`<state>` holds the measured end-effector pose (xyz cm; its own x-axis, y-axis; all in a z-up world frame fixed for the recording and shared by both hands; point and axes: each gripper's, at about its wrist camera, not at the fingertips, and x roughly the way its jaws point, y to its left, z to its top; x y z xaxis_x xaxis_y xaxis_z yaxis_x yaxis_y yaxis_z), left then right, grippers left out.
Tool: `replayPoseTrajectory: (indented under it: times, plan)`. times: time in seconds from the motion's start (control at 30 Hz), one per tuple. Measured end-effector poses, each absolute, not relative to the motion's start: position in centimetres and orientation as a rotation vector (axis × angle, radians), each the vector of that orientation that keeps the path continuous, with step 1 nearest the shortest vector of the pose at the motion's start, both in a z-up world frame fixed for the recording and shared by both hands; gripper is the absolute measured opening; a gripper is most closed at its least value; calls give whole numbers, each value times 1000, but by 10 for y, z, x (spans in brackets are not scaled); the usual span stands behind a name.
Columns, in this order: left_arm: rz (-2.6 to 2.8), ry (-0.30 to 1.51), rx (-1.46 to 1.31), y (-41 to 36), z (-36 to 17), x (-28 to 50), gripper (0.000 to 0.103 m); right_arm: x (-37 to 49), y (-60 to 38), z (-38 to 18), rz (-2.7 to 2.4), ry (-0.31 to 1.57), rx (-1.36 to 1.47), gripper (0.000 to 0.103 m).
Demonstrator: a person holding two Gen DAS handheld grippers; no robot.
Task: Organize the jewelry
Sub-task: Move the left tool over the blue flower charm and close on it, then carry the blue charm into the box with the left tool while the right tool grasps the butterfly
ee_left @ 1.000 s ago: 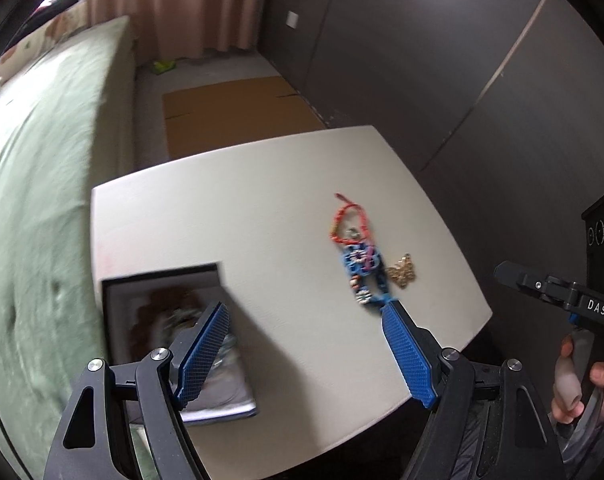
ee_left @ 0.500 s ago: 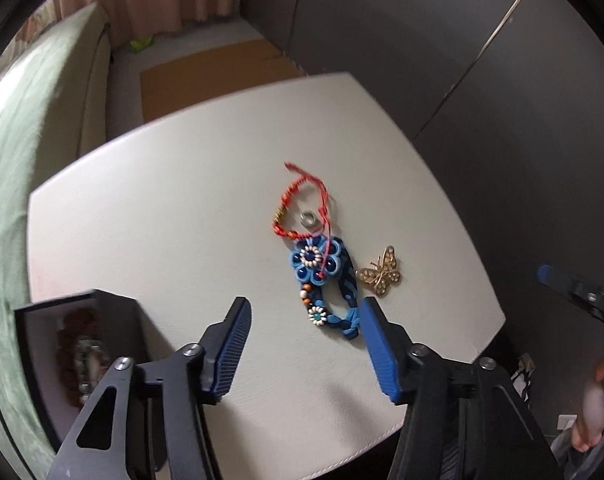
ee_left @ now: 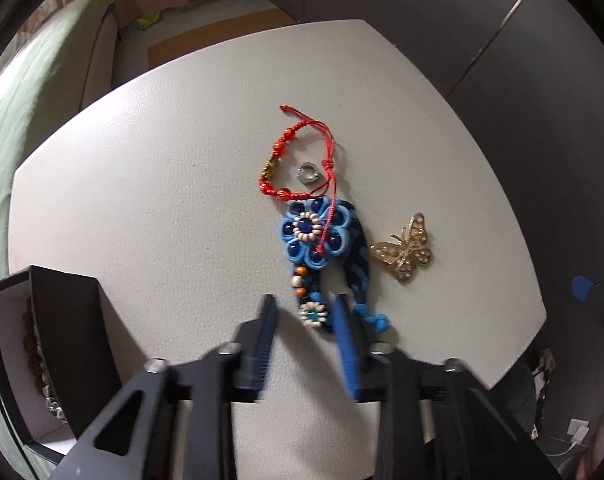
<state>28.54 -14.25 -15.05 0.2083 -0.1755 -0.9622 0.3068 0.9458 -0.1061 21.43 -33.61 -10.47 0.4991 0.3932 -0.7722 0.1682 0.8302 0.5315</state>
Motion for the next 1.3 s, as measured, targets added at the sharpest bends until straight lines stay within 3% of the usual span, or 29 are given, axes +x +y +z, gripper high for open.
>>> replayPoseTrajectory:
  times: [0.3,0.77,1.3]
  plan:
    - [-316,1305,100,-126,-142,283,13,222,-328,-107,172,1066,589,59]
    - [-258,1196,30,-68,-78,281,13,270,-295,-118,219,1143,493,59]
    - [-179,1099,-42,9,-26,263,13,302,-222,-135,206,1224,106,59]
